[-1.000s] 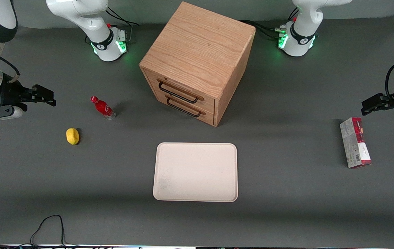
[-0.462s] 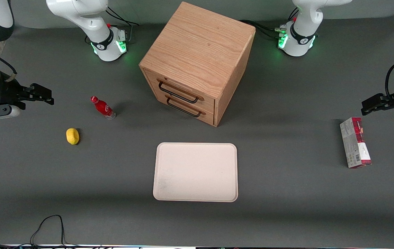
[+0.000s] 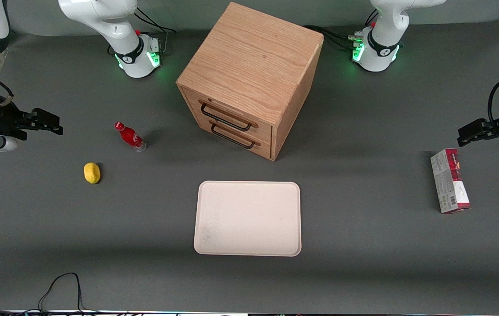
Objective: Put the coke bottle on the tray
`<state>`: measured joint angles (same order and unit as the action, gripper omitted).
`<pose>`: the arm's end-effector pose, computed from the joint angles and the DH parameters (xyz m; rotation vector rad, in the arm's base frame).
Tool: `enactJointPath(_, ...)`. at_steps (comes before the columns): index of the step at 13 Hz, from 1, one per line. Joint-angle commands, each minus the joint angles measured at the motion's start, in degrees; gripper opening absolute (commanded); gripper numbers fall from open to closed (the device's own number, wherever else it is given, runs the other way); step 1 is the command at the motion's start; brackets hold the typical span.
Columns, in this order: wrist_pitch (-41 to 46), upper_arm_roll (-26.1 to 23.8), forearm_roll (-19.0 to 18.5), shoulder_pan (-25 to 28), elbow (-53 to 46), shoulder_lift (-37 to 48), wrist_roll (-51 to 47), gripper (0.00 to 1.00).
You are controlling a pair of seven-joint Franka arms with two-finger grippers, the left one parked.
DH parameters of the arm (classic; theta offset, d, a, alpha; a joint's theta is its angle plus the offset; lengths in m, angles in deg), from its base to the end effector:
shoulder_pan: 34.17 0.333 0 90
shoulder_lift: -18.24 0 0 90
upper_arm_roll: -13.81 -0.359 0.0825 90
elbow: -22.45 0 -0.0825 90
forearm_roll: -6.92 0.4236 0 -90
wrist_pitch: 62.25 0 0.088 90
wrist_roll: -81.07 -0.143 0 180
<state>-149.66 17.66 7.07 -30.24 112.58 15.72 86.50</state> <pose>0.5997 0.0021 0.6005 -3.1308 -0.1505 0.1431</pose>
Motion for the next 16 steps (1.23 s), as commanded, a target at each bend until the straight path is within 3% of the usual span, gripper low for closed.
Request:
enactJointPath(1, 1.36, 0.37, 0.46, -0.15, -3.38, -1.09, 0.55, 1.0)
enactJointPath(9, 1.54, 2.13, 0.9, 0.29, 2.66, 0.05, 1.25, 1.0)
enactJointPath(11, -0.9, 2.13, 0.9, 0.81, 10.11, 5.82, 0.64, 1.0)
enactJointPath(13, -2.86, 1.95, 0.73, 5.36, 17.42, 11.36, -2.16, 1.0)
enactJointPath(16, -6.18, 1.34, 0.55, 7.05, 33.75, 26.02, -3.84, 1.0)
